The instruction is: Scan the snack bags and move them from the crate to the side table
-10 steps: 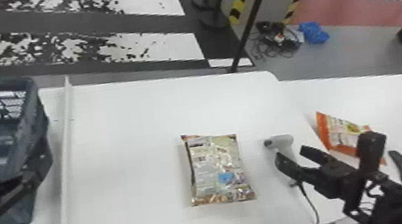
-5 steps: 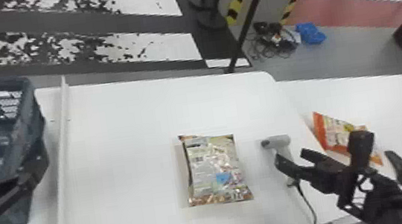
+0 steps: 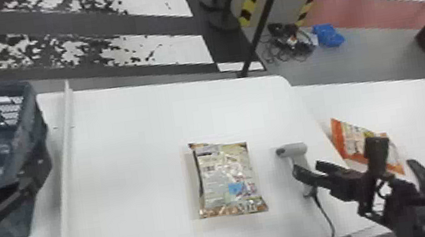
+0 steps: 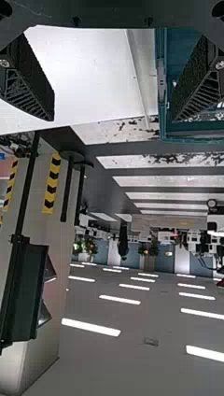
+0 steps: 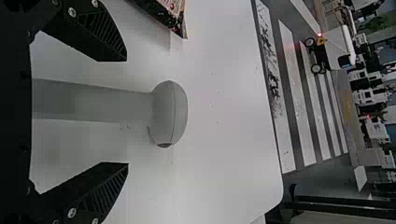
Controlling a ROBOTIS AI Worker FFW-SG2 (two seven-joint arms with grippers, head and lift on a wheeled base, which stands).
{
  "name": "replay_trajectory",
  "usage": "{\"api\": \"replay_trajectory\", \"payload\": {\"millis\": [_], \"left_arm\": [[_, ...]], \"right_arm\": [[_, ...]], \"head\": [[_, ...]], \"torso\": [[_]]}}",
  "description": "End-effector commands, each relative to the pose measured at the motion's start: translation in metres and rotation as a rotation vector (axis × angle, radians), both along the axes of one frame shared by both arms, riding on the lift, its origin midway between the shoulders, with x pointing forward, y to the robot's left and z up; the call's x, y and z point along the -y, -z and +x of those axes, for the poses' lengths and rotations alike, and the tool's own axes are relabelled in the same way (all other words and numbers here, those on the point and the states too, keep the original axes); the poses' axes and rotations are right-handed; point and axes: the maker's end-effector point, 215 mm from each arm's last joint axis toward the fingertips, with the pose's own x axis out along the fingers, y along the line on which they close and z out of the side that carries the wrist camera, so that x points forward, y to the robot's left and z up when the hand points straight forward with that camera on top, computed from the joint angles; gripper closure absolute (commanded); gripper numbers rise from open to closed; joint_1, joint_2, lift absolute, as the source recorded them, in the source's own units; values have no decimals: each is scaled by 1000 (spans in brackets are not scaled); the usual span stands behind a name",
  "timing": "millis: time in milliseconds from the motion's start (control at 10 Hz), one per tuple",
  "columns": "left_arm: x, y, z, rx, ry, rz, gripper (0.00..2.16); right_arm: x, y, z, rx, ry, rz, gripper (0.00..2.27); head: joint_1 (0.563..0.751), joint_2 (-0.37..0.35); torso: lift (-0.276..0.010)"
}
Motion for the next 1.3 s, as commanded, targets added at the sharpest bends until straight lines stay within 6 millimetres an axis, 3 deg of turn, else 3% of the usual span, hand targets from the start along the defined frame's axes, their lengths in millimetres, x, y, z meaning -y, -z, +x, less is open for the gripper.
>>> {"api": "replay_trajectory", "payload": {"millis": [0,100,200,500,700,800,1000,1200], "left_arm": [[0,-2,2,3,-1,-6,66],[1,-3,3,5,0,-12,66],[-2,-3,4,5,-4,-12,66],[-21,1,6,8,-44,-26,66],[-29,7,7,8,-63,-26,66],[-29,7,7,6,-65,-29,66],[-28,6,8,11,-67,-35,66],[-27,7,11,13,-65,-36,70]], "right_arm": [[2,14,-4,-60,0,32,937],[-3,21,-7,-91,-7,39,1841],[-9,22,-6,-92,-25,49,2155],[-12,18,-8,-68,-14,44,2226],[-23,-3,-14,-26,34,80,2226],[-38,-17,-17,-14,42,80,2226],[-88,-63,-25,54,34,83,2229],[-135,-91,-34,98,37,42,2229]], "head": [[695,-350],[695,-350],[695,-350],[695,-350],[695,-350],[695,-350],[695,-343],[695,-286]], "torso": [[-87],[-87],[-87],[-87],[-87],[-87],[-87],[-87]]}}
